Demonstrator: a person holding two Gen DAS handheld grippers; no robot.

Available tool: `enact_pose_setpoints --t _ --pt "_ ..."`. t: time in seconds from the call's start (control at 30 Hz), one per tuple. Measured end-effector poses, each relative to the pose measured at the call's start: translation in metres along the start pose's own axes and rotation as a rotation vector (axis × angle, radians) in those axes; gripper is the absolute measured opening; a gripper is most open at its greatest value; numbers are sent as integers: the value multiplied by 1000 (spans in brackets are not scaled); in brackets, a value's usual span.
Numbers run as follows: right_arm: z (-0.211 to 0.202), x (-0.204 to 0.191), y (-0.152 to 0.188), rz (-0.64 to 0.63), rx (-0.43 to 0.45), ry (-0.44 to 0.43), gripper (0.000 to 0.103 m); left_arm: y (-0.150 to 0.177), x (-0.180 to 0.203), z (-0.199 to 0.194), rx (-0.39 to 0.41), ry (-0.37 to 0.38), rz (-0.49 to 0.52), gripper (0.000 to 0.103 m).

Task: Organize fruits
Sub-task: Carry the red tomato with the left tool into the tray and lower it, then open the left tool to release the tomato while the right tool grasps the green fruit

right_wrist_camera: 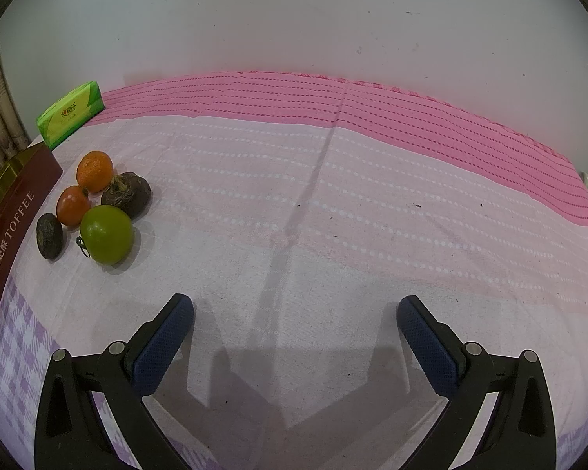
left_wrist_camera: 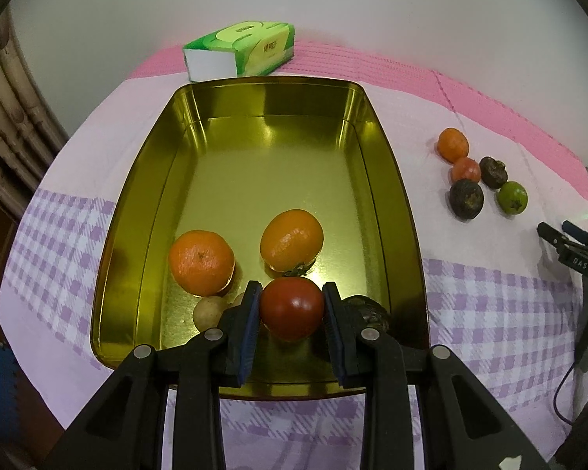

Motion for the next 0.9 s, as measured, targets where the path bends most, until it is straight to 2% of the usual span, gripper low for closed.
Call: enact_pose_setpoints --t 0.5,0.9 --pt "0 -1 0 -3 -2 -3 103 1 2 3 -2 -16 12 29" --pt "-8 -7 8 5 -47 5 103 1 2 2 3 -12 0 29"
Point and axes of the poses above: each gripper's, at about its wrist camera, not at the fingertips, and z roughly the way its jaws point, x to its right, y to its underside, the point moved 6 cm from there along z, roughly the way its jaws point, and after that the axes turned 8 degrees about y, right-handed, at the moved point
